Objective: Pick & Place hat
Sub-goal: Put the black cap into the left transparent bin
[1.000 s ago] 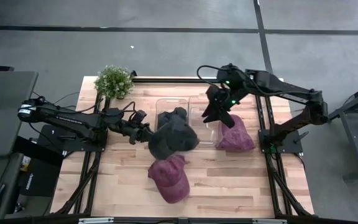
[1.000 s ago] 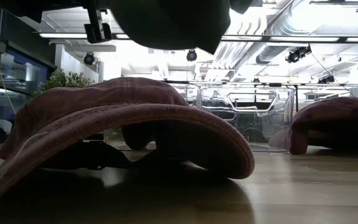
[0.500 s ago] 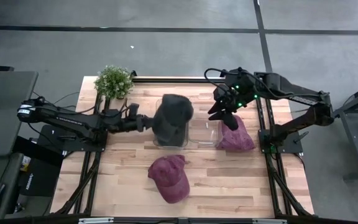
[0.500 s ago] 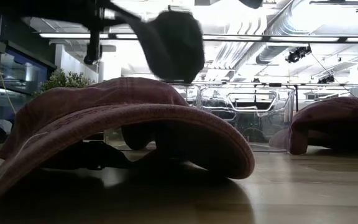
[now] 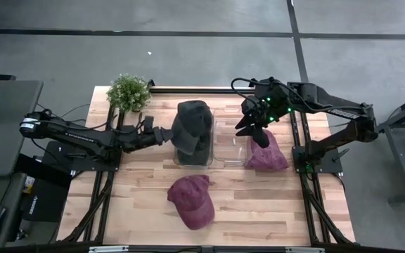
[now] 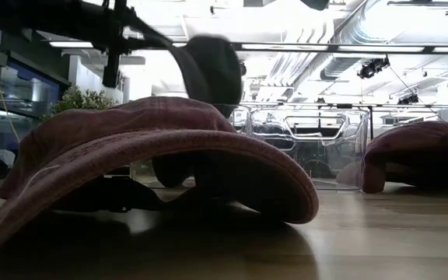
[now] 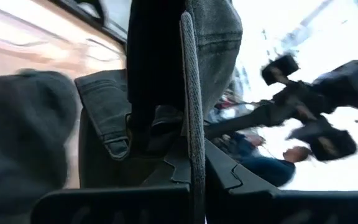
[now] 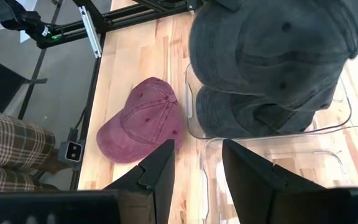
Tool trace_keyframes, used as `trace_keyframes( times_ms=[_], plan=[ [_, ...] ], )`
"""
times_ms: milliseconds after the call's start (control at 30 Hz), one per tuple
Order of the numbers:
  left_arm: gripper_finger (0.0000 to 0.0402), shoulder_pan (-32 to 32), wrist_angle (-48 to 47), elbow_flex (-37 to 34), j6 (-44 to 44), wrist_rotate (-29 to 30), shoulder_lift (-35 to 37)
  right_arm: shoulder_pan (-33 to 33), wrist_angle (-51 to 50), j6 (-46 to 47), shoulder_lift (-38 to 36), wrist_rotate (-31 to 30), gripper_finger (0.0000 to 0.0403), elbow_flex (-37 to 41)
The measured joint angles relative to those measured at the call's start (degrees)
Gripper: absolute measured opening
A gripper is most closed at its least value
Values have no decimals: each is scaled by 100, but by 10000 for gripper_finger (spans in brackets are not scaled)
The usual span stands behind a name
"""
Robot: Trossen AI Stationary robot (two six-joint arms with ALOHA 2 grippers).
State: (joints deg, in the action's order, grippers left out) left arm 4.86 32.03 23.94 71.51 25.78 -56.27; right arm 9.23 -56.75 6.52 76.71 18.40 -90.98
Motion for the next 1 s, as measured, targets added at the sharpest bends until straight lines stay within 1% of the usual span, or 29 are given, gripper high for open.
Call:
trace_keyframes(
  times_ms=[67, 133, 267, 400, 533, 633, 700, 833, 1000],
  plan=[
    [0, -2, -78, 0, 90, 108, -142, 0, 0, -2, 0, -39, 129, 0],
    [0, -4, 49, -2, 102, 120, -313, 0, 2, 0, 0, -130, 129, 0],
    [0, -4, 604, -2, 205, 13, -650, 2, 2, 4, 0, -156, 129, 0],
    [0, -2, 1327, -2, 76, -69, -1017, 2, 2, 4, 2, -156, 129, 0],
    [0, -2, 1476, 2, 32, -18, -1046, 2, 2, 7, 2, -155, 129, 0],
    [0, -2, 1042, 1, 134, 70, -1053, 2, 2, 7, 2, -155, 129, 0],
    [0, -2, 963, -4, 220, 62, -1056, 2, 2, 7, 2, -156, 129, 0],
    [0, -1, 1151, -4, 212, 7, -1054, 2, 2, 7, 2, -156, 129, 0],
    [0, 0, 1511, -4, -84, 6, -1049, 2, 2, -2, 2, -156, 129, 0]
  ],
)
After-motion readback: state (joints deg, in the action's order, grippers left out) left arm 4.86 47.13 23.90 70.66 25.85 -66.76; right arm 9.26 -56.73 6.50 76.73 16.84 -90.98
